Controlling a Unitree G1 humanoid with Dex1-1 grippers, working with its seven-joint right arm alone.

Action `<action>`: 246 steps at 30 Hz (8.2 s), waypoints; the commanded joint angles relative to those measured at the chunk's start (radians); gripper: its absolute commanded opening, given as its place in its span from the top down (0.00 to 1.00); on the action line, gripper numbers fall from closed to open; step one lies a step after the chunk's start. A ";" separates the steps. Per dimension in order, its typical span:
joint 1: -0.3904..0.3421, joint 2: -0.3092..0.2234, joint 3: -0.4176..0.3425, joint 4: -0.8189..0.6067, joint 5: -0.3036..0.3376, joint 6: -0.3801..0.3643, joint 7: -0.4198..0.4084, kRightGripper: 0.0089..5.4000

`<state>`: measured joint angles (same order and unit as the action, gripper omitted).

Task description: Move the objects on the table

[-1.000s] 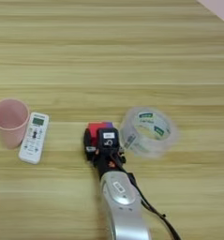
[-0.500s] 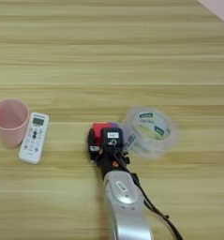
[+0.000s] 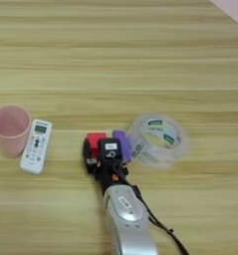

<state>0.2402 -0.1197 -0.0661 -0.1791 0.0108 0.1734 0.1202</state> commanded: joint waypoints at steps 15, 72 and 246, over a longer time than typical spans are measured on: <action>-0.015 -0.011 -0.003 -0.025 -0.016 -0.022 -0.012 0.30; 0.175 0.064 0.260 -0.322 -0.078 -0.200 0.001 0.01; 0.091 0.115 0.159 -0.149 -0.084 0.051 -0.102 0.00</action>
<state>0.3426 -0.0041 0.0879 -0.2943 -0.0841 0.2464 0.0101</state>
